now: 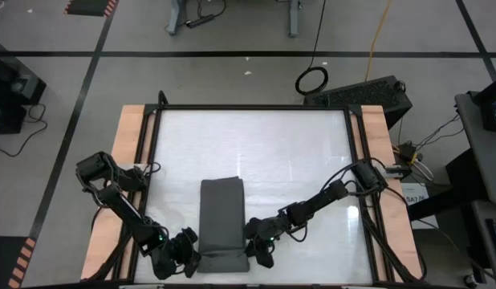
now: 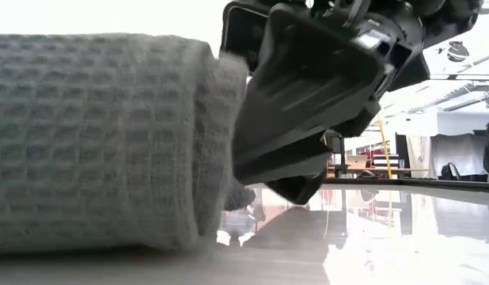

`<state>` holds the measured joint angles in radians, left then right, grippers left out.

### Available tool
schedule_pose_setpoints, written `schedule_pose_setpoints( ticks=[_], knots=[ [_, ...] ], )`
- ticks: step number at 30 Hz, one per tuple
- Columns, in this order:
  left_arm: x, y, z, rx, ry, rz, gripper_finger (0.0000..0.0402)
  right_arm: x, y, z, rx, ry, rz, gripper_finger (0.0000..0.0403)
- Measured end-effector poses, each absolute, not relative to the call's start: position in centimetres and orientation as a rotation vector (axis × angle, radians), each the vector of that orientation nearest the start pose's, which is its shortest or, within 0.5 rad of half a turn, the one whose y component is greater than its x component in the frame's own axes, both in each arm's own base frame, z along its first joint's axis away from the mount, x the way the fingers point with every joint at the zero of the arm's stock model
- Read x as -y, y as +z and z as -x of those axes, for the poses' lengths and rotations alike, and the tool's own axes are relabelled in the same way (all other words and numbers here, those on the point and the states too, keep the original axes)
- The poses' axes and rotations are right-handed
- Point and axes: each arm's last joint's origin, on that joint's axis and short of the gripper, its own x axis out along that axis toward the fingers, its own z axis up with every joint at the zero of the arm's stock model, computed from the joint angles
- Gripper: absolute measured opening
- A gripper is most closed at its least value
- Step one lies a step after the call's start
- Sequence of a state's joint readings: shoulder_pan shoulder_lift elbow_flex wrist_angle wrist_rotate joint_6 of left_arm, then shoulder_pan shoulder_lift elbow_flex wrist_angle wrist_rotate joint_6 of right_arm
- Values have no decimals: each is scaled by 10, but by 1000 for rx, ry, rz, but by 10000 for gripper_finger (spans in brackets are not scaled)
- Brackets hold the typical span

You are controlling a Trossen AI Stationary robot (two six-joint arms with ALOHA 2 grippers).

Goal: Roll towel into tight, uniform cylinder
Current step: Roll the gray towel

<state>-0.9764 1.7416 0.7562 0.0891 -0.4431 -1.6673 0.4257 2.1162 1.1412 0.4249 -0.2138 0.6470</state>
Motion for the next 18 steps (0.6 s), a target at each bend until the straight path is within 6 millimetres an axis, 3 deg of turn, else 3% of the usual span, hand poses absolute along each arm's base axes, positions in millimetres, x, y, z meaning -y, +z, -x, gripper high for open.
schedule_pose_setpoints(
  ticks=[10,14,18],
  knots=[
    [239,112,-186,-851,233,1079,15,-158,154,-358,-961,236,-476,168],
    [236,112,-188,-846,253,1096,15,-153,177,-347,-948,146,-480,194],
    [235,112,-190,-846,269,1114,15,-166,192,-341,-863,148,-467,207]
  ],
)
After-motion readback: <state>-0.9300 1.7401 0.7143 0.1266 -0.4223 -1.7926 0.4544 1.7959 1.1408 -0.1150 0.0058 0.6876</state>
